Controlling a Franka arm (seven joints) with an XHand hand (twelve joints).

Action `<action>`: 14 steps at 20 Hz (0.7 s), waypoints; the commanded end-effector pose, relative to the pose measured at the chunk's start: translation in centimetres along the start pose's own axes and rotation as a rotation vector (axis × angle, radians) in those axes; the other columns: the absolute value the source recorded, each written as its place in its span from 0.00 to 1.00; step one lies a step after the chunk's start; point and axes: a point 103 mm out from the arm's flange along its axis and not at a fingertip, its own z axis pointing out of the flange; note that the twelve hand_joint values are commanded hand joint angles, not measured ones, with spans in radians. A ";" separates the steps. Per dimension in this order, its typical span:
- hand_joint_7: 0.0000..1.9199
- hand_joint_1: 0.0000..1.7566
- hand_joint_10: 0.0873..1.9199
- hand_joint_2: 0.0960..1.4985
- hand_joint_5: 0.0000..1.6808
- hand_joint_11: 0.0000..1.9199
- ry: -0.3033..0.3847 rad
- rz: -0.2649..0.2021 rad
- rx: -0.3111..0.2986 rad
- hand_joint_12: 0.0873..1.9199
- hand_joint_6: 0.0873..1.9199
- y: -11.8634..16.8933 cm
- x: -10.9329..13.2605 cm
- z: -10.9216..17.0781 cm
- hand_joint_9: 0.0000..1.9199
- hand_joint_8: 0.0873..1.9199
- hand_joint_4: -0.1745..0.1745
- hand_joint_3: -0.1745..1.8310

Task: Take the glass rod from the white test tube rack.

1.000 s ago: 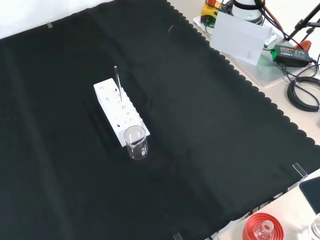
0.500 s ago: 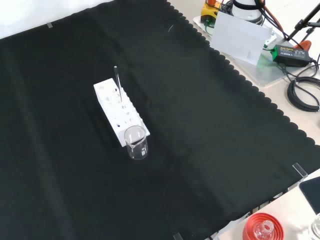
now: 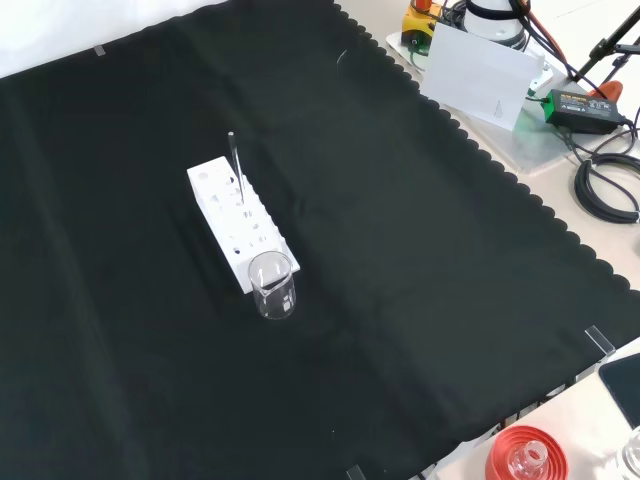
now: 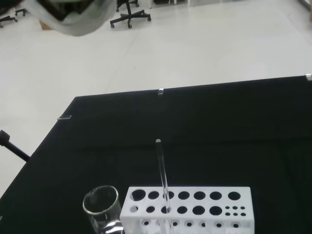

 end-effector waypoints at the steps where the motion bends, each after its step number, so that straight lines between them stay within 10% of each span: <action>1: 0.25 0.47 0.41 0.34 0.22 0.25 0.019 -0.034 0.023 0.68 0.27 3.2 0.4 0.9 0.32 0.45 0.00 0.40; 7: 0.25 0.48 0.41 0.34 0.22 0.26 0.046 -0.044 0.060 0.68 0.29 6.1 -0.5 1.5 0.33 0.45 0.01 0.40; 14: 0.17 0.46 0.47 0.33 0.20 0.21 0.092 -0.025 0.160 0.74 0.23 8.5 -2.6 3.4 0.27 0.50 0.49 0.39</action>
